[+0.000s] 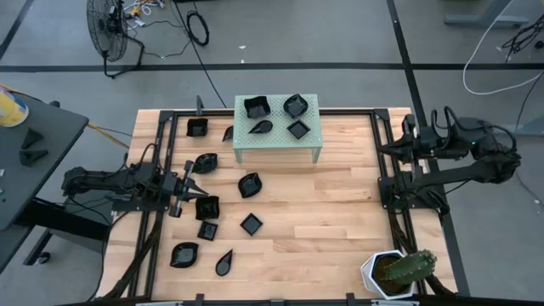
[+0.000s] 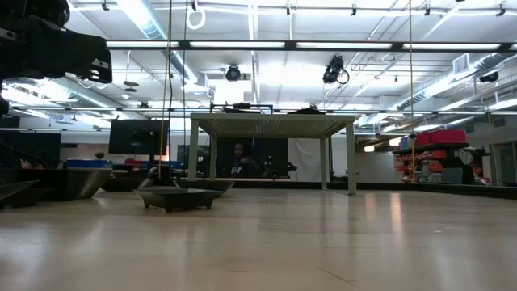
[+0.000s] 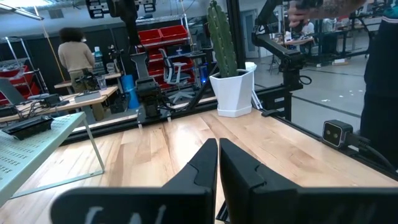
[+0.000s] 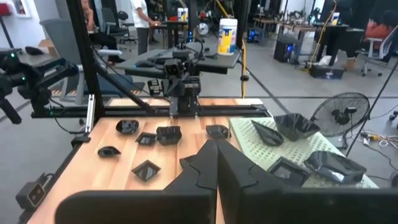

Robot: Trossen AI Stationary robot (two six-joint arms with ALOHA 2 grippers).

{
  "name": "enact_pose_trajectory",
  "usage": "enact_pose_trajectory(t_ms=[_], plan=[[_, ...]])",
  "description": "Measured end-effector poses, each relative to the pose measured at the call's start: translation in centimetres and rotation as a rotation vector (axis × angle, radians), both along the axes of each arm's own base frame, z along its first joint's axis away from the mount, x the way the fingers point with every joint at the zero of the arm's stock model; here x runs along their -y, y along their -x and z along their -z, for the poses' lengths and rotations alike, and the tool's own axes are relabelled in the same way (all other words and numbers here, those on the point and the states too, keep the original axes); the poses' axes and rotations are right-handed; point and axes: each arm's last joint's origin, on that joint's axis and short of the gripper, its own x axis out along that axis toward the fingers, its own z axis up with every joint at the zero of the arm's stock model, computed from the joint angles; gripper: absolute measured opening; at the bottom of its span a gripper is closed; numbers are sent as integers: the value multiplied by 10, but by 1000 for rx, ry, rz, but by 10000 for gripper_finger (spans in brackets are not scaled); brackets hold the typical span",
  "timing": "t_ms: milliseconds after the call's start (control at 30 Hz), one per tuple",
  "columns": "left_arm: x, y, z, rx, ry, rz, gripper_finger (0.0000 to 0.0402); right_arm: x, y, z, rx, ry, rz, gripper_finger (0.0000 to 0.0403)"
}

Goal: Pick & Place Mini shaped plates
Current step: Stack the distorted square plate on top of the distorted square plate on the shelf

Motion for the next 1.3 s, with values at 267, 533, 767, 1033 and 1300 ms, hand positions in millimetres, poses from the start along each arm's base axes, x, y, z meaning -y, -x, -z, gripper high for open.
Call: enact_pose_trajectory(t_ms=[267,533,767,1033,1300], plan=[[0,0,0,0,0,0,23,0,0,-1,13,-8,1,4],[0,0,0,0,0,0,23,0,0,-1,12,-8,1,4],[0,0,0,0,0,0,23,0,0,-1,12,-8,1,4],[-3,-1,0,21,-98,-106,23,0,0,-1,12,-8,1,4],[-4,-1,0,17,-88,-143,23,0,0,-1,11,-7,2,4]])
